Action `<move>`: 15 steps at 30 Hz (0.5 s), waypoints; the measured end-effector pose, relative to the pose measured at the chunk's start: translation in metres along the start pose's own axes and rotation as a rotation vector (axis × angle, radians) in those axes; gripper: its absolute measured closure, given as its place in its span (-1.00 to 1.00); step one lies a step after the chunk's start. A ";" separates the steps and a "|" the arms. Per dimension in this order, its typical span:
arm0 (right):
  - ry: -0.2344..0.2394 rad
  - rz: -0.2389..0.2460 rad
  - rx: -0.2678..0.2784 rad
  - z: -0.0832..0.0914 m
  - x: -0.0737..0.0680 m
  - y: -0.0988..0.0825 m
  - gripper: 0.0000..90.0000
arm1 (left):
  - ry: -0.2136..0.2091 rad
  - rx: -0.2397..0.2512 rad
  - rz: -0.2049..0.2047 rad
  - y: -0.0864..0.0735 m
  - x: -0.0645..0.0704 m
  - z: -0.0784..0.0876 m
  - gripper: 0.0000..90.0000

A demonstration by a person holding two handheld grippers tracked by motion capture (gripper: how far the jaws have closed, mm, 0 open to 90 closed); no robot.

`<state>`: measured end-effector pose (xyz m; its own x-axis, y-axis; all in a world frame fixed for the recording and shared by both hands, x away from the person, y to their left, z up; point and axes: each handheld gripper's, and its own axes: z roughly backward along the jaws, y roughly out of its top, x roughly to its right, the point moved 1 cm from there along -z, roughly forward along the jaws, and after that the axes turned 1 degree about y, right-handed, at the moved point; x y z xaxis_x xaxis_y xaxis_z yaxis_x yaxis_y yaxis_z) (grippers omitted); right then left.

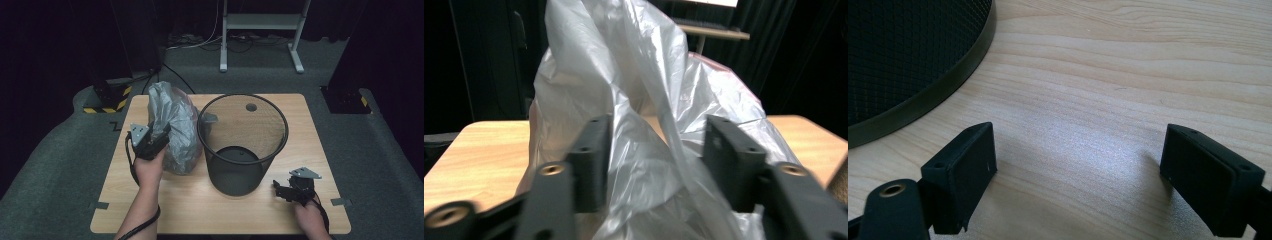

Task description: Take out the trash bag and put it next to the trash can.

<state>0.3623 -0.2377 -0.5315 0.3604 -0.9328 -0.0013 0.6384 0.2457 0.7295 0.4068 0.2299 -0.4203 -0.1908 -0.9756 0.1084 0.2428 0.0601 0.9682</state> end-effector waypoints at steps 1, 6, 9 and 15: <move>0.000 0.000 0.000 0.000 0.000 0.000 -0.68 | -0.002 0.001 -0.002 0.000 0.001 0.003 -0.14; 0.004 0.009 0.000 0.000 0.000 0.000 -0.68 | -0.040 -0.015 -0.030 0.002 0.008 0.028 -0.35; 0.007 0.008 -0.002 0.000 0.000 0.000 -0.69 | -0.057 -0.044 -0.070 0.000 0.012 0.044 -0.43; 0.013 0.016 0.000 -0.001 0.000 0.001 -0.69 | -0.072 -0.072 -0.074 -0.013 0.017 0.070 -0.55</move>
<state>0.3629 -0.2371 -0.5315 0.3788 -0.9255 0.0015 0.6329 0.2602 0.7292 0.3336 0.2271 -0.4150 -0.2781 -0.9590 0.0552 0.2928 -0.0299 0.9557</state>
